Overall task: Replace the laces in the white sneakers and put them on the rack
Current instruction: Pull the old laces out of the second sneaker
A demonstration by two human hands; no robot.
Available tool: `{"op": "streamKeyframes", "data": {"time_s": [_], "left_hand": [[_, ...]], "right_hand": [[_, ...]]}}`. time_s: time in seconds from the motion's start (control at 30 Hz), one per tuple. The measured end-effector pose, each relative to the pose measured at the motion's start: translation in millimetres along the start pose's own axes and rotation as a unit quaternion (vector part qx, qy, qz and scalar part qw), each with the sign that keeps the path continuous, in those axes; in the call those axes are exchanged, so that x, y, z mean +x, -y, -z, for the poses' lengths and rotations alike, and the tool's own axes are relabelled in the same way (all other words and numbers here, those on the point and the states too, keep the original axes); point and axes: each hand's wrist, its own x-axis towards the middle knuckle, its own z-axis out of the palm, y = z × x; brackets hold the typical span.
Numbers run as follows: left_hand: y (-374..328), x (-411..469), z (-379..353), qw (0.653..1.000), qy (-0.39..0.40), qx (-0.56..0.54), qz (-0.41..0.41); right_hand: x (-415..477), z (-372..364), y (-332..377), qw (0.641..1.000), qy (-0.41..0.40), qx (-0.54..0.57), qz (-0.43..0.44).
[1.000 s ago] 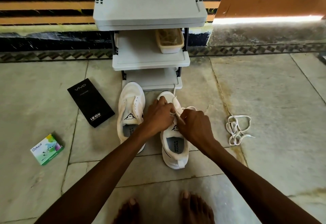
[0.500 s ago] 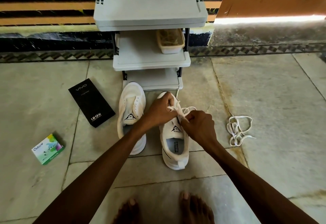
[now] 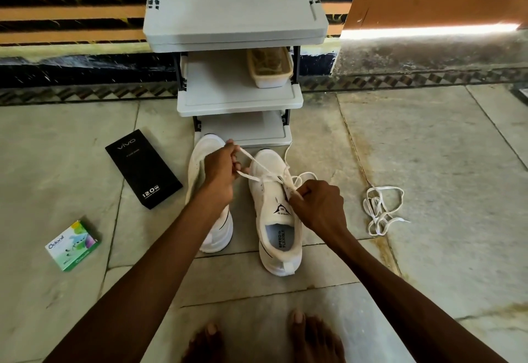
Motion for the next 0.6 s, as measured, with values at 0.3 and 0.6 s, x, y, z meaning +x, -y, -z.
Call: {"op": "streamKeyframes", "data": {"time_s": [0.3, 0.6], "left_hand": [[-3, -19, -23, 0.815, 0.241, 0.419, -0.319], [11, -5, -17, 0.886, 0.148, 0.378, -0.222]], "right_hand": [[-1, 0, 2, 1.000, 0.002, -0.003, 0.002], [-4, -1, 0, 1.000, -0.010, 0.007, -0.003]]}}
